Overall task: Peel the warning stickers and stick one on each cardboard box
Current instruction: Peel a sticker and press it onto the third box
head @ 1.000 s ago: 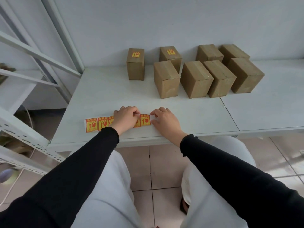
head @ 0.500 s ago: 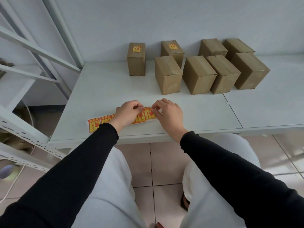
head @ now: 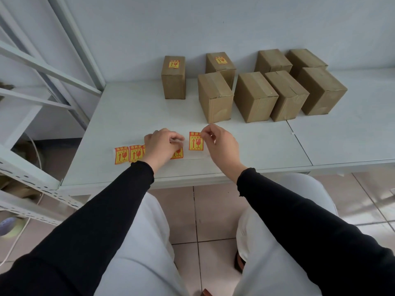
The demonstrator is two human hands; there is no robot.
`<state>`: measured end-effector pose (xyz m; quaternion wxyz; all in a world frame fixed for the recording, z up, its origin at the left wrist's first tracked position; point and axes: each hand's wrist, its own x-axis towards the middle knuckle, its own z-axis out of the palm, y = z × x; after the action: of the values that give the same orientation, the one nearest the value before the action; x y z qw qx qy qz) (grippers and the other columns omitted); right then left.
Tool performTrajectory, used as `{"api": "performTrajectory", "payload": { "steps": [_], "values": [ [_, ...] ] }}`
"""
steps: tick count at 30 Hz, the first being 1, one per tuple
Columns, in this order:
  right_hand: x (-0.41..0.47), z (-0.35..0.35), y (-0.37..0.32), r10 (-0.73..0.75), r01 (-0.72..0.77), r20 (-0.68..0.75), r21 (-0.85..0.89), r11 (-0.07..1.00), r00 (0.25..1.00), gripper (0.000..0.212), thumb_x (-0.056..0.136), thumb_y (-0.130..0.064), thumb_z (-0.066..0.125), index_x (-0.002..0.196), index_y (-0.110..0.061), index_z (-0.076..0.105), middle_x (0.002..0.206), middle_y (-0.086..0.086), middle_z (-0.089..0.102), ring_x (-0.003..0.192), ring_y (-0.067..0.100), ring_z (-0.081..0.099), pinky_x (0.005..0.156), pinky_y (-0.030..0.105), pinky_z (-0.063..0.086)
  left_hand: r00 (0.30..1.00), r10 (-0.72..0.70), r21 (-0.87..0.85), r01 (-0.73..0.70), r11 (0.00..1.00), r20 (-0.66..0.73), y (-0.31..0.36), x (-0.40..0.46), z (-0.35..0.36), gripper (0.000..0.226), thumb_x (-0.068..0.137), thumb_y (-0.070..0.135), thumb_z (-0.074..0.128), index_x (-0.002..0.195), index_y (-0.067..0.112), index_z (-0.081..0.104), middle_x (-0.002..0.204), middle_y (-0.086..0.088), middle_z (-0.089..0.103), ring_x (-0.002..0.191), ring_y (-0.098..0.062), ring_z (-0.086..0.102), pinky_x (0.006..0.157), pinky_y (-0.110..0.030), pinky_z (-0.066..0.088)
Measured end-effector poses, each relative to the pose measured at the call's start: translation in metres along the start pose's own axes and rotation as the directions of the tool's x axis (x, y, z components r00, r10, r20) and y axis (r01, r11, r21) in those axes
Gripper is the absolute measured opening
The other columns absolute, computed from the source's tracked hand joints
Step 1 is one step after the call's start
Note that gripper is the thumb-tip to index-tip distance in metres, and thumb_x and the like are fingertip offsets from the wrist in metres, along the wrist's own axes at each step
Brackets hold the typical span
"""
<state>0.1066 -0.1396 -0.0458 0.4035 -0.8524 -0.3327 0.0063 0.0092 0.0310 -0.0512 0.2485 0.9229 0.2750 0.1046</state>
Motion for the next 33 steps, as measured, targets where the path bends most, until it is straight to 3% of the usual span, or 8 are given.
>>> {"api": "performTrajectory", "payload": {
  "steps": [3,7,10,12,19,23,28,33],
  "values": [
    [0.009,-0.018,-0.002,-0.040,0.040,-0.051,0.004,0.999,0.998,0.016,0.100,-0.031,0.051,0.085,-0.029,0.056,0.080,-0.013,0.062,0.073,0.009,0.056,0.057,0.027,0.044,0.998,0.026,-0.049,-0.029,0.998,-0.049,0.009,0.000,-0.005,0.027,0.091,0.037,0.066,0.118,0.038,0.068,0.120,0.007,0.059,0.114,-0.020,0.050,0.097,-0.039,0.035],
    [0.033,-0.053,-0.003,-0.126,0.128,-0.144,0.005,0.992,0.981,0.016,0.099,-0.029,0.054,0.085,-0.023,0.058,0.080,-0.007,0.061,0.073,0.015,0.056,0.060,0.037,0.049,0.998,0.020,-0.509,-0.044,0.860,-0.054,0.052,0.002,-0.021,0.015,0.093,0.036,0.063,0.098,0.026,0.075,0.107,0.003,0.067,0.099,-0.015,0.059,0.087,-0.030,0.047],
    [0.053,-0.081,0.002,-0.181,0.184,-0.183,-0.002,0.983,0.966,0.014,0.098,-0.025,0.054,0.086,-0.020,0.060,0.081,-0.007,0.063,0.075,0.015,0.056,0.063,0.039,0.049,0.998,0.056,-0.632,-0.050,0.773,-0.011,0.091,0.011,-0.035,0.020,0.093,0.040,0.066,0.089,0.022,0.074,0.090,0.004,0.069,0.084,-0.007,0.061,0.081,-0.025,0.044],
    [0.065,-0.097,0.007,-0.200,0.203,-0.204,-0.010,0.979,0.958,0.013,0.097,-0.023,0.055,0.086,-0.020,0.062,0.081,-0.008,0.063,0.075,0.014,0.055,0.063,0.039,0.048,0.994,0.104,-0.636,-0.067,0.769,0.021,0.114,0.022,-0.038,0.016,0.090,0.039,0.070,0.083,0.025,0.073,0.080,0.011,0.064,0.075,-0.001,0.055,0.075,-0.022,0.040],
    [0.103,-0.142,0.037,-0.173,0.182,-0.256,0.013,0.983,0.951,0.013,0.097,-0.025,0.055,0.088,-0.019,0.061,0.085,-0.005,0.065,0.079,0.017,0.056,0.065,0.039,0.048,0.982,0.179,-0.568,-0.114,0.815,0.060,0.172,0.068,-0.023,0.012,0.083,0.030,0.079,0.085,0.021,0.073,0.077,0.009,0.060,0.071,-0.009,0.051,0.069,-0.026,0.040],
    [0.126,-0.160,0.058,-0.121,0.139,-0.255,0.054,0.989,0.959,0.017,0.098,-0.025,0.053,0.090,-0.013,0.061,0.084,-0.004,0.065,0.078,0.017,0.056,0.065,0.039,0.047,0.980,0.188,-0.530,-0.124,0.839,0.068,0.199,0.098,-0.010,0.009,0.084,0.027,0.079,0.082,0.021,0.072,0.068,0.018,0.057,0.064,0.001,0.048,0.062,-0.019,0.035],
    [0.176,-0.182,0.085,-0.080,0.086,-0.202,0.021,0.996,0.976,0.015,0.100,-0.026,0.050,0.095,-0.015,0.059,0.085,-0.002,0.066,0.075,0.017,0.058,0.064,0.037,0.046,0.969,0.228,-0.499,-0.153,0.853,0.093,0.233,0.150,0.003,0.014,0.085,0.031,0.076,0.089,0.017,0.074,0.081,0.008,0.065,0.076,-0.008,0.056,0.071,-0.026,0.043],
    [0.248,-0.208,0.110,-0.055,0.047,-0.194,-0.043,0.998,0.979,0.005,0.098,-0.023,0.053,0.093,-0.022,0.055,0.079,-0.013,0.057,0.069,0.004,0.052,0.056,0.026,0.038,0.980,0.181,-0.563,-0.105,0.820,0.080,0.275,0.218,0.018,0.014,0.086,0.024,0.076,0.094,0.013,0.076,0.091,0.006,0.071,0.082,-0.002,0.059,0.066,-0.017,0.039]
  ]
}}
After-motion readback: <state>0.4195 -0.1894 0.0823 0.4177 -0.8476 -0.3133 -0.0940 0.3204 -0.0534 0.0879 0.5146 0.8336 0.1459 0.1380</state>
